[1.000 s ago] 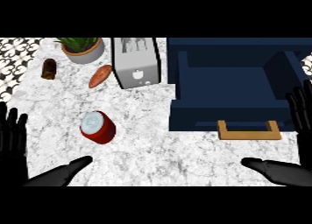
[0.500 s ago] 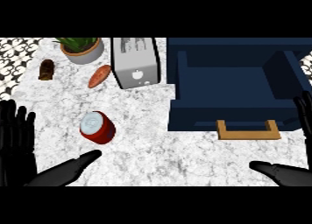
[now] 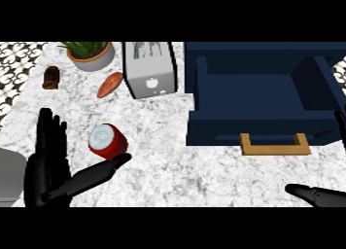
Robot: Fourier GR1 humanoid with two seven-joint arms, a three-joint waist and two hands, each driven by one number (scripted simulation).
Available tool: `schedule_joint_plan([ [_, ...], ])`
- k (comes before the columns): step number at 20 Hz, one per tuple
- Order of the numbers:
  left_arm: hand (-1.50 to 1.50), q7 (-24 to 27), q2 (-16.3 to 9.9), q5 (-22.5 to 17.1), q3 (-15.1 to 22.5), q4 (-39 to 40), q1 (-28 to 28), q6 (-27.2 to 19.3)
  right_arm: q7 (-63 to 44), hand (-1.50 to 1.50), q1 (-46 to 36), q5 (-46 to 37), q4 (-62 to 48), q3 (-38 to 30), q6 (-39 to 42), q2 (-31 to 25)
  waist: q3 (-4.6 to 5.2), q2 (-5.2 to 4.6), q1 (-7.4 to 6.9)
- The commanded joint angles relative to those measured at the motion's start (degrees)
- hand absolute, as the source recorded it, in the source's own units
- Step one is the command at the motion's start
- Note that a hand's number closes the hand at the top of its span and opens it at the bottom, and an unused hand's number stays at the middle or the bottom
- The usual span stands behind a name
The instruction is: Pick up the can, place it into the drawer and close the drawer
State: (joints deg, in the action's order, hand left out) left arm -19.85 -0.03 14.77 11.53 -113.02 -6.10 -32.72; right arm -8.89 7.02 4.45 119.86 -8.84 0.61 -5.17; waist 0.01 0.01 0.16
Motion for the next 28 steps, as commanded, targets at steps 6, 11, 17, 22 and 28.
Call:
schedule_joint_plan([
  [6,-1.50,16.17,0.03,-8.42,0.30,13.16,-4.09,-2.54,-2.74,-1.50,1.99,0.08,4.06,-1.02,0.38,0.10,0.02,0.03,-0.06],
  [11,-1.50,22.57,0.03,-13.30,-0.21,20.27,-3.58,-5.71,-2.73,-1.50,3.56,4.12,5.33,-4.48,3.61,-1.54,0.02,0.03,-0.04],
  [17,-1.50,31.50,0.03,-18.99,0.17,26.92,-4.89,-6.64,1.02,-1.50,4.98,0.94,3.35,-2.92,3.35,1.60,0.00,0.03,-0.12],
  [22,-1.50,37.99,0.03,-24.43,-5.59,37.33,0.00,-3.27,-3.39,-1.50,3.95,4.70,7.19,-6.68,4.90,-1.02,0.01,0.01,0.02],
  [28,-1.50,40.03,0.03,-28.01,-6.89,47.46,8.03,-2.64,-4.93,-1.50,4.81,1.13,10.25,-3.65,3.59,2.47,0.01,-0.01,0.09],
])
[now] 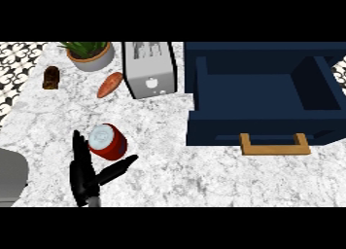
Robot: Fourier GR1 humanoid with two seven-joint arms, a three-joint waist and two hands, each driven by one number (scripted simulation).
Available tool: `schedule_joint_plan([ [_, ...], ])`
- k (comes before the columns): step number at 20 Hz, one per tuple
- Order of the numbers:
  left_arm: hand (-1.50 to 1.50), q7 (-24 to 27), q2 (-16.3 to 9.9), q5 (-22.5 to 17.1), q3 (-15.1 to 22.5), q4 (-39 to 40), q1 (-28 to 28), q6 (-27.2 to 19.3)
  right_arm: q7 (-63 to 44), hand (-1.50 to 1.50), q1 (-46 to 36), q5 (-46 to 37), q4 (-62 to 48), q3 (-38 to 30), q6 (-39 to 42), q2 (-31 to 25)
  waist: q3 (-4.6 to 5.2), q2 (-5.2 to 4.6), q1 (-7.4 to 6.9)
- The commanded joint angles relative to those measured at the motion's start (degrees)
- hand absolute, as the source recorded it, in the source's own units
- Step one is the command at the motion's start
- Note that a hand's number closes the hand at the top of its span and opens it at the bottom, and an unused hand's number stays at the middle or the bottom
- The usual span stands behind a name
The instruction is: Pick up the can, place it into the drawer and close the drawer
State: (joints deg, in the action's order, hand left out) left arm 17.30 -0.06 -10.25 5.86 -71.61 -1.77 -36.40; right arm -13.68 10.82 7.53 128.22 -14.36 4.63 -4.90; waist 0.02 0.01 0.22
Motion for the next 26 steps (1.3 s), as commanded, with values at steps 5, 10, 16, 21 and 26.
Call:
schedule_joint_plan([
  [5,-1.50,6.85,-0.52,-3.91,-5.68,8.51,1.75,4.60,-3.50,-1.50,-1.27,-1.07,2.45,0.19,0.32,0.51,-0.01,0.01,-0.12],
  [10,-1.50,12.61,-1.85,-7.98,-10.66,19.73,7.03,10.74,1.39,-1.50,-1.05,-0.01,-2.26,-1.34,2.35,1.12,0.00,-0.03,0.00],
  [16,-1.50,15.57,-0.79,-6.89,-12.51,28.24,15.00,9.65,-0.38,-1.50,-0.57,-1.68,0.51,-0.43,2.12,2.24,-0.01,-0.02,0.08],
  [21,-1.50,16.37,-2.92,-6.89,-13.11,35.51,20.12,15.25,-0.95,-1.50,0.31,-2.76,2.73,0.19,2.38,2.54,0.02,-0.08,0.39],
  [26,1.50,16.60,-1.33,-6.74,-12.39,35.40,21.65,17.30,-5.04,-1.50,-3.56,0.32,1.71,-3.26,1.83,-0.22,0.00,-0.03,0.14],
])
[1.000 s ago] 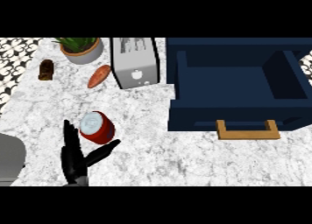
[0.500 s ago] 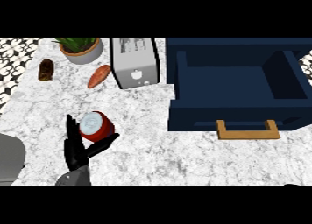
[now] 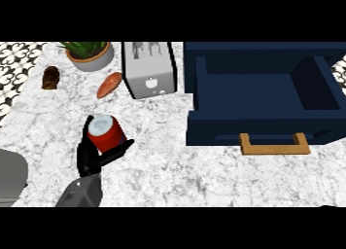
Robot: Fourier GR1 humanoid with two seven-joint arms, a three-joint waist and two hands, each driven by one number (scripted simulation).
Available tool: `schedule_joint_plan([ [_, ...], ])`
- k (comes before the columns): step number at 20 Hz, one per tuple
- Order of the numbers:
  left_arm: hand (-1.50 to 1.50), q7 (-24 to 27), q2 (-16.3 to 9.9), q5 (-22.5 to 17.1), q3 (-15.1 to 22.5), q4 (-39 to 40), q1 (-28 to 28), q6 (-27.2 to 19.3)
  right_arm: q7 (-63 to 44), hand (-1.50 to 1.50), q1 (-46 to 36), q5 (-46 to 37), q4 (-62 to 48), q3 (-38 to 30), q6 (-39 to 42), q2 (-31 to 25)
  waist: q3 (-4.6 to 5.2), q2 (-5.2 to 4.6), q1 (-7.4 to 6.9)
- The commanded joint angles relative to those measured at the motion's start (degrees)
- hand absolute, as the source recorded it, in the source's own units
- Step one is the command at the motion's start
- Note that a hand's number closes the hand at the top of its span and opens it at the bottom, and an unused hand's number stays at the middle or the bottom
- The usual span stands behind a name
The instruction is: Pick up the can, place it into the drawer and close the drawer
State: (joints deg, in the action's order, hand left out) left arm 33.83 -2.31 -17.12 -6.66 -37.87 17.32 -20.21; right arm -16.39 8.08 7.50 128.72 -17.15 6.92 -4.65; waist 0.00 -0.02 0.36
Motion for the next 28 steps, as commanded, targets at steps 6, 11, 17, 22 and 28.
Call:
schedule_joint_plan([
  [6,1.50,5.51,-0.36,-1.61,-3.60,11.68,9.89,7.65,-1.09,-1.50,-2.09,-3.05,0.26,1.36,-2.10,1.05,0.05,-0.14,0.27],
  [11,1.50,7.36,-0.05,0.78,-1.57,13.91,11.85,10.34,-2.72,-1.50,-4.09,-4.14,0.38,2.00,-2.79,0.43,0.05,-0.14,0.24],
  [17,1.50,5.39,-2.57,3.90,1.09,18.43,17.45,18.16,-1.79,-1.50,-2.97,-3.53,1.17,1.89,-2.15,0.85,0.07,-0.26,0.66],
  [22,1.50,2.32,-0.96,2.01,-0.20,15.07,20.50,19.34,-0.75,-1.50,-1.23,-0.92,1.89,-1.29,-1.10,0.14,0.02,-0.04,0.35],
  [28,1.50,-7.91,-2.40,4.24,3.54,5.66,22.58,18.30,1.90,-1.50,-1.45,-1.10,-1.41,-3.33,-0.01,-1.24,-0.04,0.17,-0.15],
])
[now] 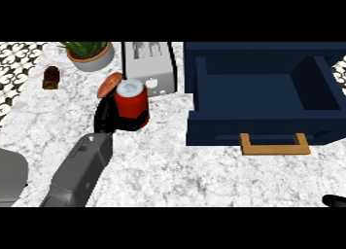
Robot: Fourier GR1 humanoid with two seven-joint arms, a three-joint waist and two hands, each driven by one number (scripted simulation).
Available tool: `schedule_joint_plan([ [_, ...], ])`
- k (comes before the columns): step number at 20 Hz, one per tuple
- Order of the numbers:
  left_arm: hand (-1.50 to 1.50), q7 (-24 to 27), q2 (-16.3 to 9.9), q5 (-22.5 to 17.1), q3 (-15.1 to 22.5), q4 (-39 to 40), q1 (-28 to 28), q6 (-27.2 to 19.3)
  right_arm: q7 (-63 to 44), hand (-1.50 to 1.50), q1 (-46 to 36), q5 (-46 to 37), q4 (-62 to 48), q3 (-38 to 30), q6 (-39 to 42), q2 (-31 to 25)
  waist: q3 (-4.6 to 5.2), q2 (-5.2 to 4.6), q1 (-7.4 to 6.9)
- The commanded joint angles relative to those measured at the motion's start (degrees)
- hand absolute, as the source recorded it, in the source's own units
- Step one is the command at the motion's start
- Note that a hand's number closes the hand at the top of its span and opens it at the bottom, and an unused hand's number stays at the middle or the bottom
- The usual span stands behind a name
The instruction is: Pick up the can, place it into the drawer and close the drawer
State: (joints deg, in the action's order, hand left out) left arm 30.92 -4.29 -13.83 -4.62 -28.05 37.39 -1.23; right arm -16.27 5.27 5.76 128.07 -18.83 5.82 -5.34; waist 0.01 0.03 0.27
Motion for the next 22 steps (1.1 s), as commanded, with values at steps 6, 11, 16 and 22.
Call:
schedule_joint_plan([
  [6,1.50,-11.85,2.30,2.26,4.01,-9.45,7.27,-4.71,-0.90,-1.50,1.08,-2.55,2.55,1.88,-1.21,1.65,-0.06,0.39,-0.22],
  [11,1.50,-16.91,2.59,1.44,4.24,-13.36,11.20,-5.67,-0.91,-1.50,-0.38,-0.97,0.15,0.15,0.14,-0.74,-0.12,0.60,0.06],
  [16,1.50,-20.21,3.39,1.61,5.42,-16.96,12.85,-8.78,-1.93,-1.50,-1.47,-2.07,0.86,2.03,-0.83,0.24,-0.14,1.04,0.53],
  [22,1.50,-25.32,3.57,2.35,7.10,-20.42,13.81,-11.46,-1.82,-1.50,-2.90,-2.71,-0.61,1.78,-1.19,-0.31,-0.19,1.15,1.71],
])
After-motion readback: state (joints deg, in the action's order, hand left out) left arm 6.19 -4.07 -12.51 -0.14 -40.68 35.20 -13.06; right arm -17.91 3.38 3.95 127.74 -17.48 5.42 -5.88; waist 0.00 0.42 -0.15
